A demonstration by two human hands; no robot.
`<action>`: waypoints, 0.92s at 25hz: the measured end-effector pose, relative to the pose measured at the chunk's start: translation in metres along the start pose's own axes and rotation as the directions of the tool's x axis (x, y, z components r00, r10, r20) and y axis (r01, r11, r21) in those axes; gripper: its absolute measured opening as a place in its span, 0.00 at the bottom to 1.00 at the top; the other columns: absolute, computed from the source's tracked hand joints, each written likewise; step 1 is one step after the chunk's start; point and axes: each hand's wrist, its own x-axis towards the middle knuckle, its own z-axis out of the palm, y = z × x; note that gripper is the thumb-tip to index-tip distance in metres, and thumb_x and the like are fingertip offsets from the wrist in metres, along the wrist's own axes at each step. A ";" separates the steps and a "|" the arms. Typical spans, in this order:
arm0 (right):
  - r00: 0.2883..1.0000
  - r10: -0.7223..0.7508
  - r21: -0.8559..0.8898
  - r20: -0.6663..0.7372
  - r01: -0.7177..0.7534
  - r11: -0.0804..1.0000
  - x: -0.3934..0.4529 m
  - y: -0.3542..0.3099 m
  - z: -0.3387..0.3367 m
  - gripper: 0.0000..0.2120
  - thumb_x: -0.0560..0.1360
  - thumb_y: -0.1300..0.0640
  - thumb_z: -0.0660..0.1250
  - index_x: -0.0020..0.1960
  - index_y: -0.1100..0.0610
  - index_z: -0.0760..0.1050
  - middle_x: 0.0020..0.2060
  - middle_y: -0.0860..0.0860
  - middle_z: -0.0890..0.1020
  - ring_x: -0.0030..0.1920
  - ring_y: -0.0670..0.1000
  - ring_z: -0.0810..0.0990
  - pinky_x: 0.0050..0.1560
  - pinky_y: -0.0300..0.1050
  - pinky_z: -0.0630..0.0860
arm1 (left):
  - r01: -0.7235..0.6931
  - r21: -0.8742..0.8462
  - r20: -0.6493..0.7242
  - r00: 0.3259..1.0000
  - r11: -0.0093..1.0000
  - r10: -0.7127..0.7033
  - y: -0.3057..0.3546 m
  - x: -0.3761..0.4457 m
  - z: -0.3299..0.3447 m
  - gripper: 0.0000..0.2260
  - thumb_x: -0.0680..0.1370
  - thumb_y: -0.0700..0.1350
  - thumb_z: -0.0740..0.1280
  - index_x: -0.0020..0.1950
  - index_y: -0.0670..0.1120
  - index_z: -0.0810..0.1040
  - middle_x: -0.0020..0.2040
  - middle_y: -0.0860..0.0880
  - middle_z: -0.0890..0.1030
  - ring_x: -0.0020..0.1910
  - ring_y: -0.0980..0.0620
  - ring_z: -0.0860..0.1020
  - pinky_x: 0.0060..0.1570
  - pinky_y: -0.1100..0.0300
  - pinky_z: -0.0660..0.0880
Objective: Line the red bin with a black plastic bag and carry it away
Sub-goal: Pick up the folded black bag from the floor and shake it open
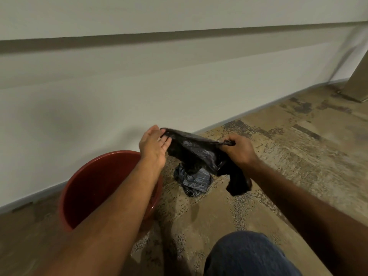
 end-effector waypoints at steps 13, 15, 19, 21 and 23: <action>0.944 0.305 0.507 -0.128 -0.202 0.838 -0.009 -0.008 -0.007 0.19 0.80 0.44 0.67 0.50 0.62 0.82 0.46 0.61 0.87 0.45 0.61 0.88 0.47 0.57 0.86 | 0.242 0.443 -0.046 0.968 0.863 -0.248 -0.076 -0.033 0.018 0.02 0.80 0.43 0.70 0.50 0.48 0.78 0.51 0.46 0.84 0.48 0.47 0.82 0.42 0.53 0.78; 0.910 0.323 0.527 -0.262 -0.145 0.837 -0.012 0.003 -0.023 0.15 0.82 0.46 0.64 0.45 0.56 0.79 0.44 0.57 0.86 0.40 0.56 0.87 0.37 0.49 0.85 | 0.184 0.378 -0.066 0.983 0.907 -0.172 -0.058 -0.026 0.021 0.05 0.81 0.40 0.67 0.47 0.48 0.77 0.47 0.45 0.84 0.41 0.48 0.83 0.38 0.54 0.80; 0.842 0.359 0.463 -0.403 -0.151 0.874 -0.015 0.025 -0.041 0.12 0.84 0.52 0.61 0.48 0.58 0.77 0.49 0.62 0.84 0.48 0.62 0.85 0.46 0.59 0.84 | 0.051 0.328 -0.027 0.999 0.943 -0.045 -0.029 -0.016 0.030 0.05 0.82 0.35 0.62 0.53 0.43 0.76 0.42 0.44 0.83 0.32 0.50 0.84 0.26 0.58 0.80; 0.850 0.317 0.405 -0.421 -0.136 0.904 -0.019 0.030 -0.039 0.06 0.84 0.57 0.59 0.59 0.58 0.70 0.48 0.58 0.81 0.44 0.58 0.84 0.36 0.54 0.83 | -0.046 0.377 0.009 0.999 0.925 0.047 -0.025 -0.018 0.037 0.09 0.81 0.32 0.60 0.58 0.44 0.71 0.48 0.43 0.80 0.39 0.47 0.84 0.27 0.58 0.81; 0.900 0.148 0.267 -0.411 -0.036 0.963 -0.026 0.029 -0.034 0.07 0.84 0.62 0.57 0.58 0.51 0.64 0.46 0.56 0.78 0.39 0.55 0.83 0.30 0.46 0.82 | -0.222 0.538 0.106 0.975 0.813 0.196 -0.026 -0.020 0.043 0.14 0.79 0.29 0.54 0.55 0.47 0.67 0.52 0.45 0.73 0.46 0.44 0.82 0.30 0.56 0.82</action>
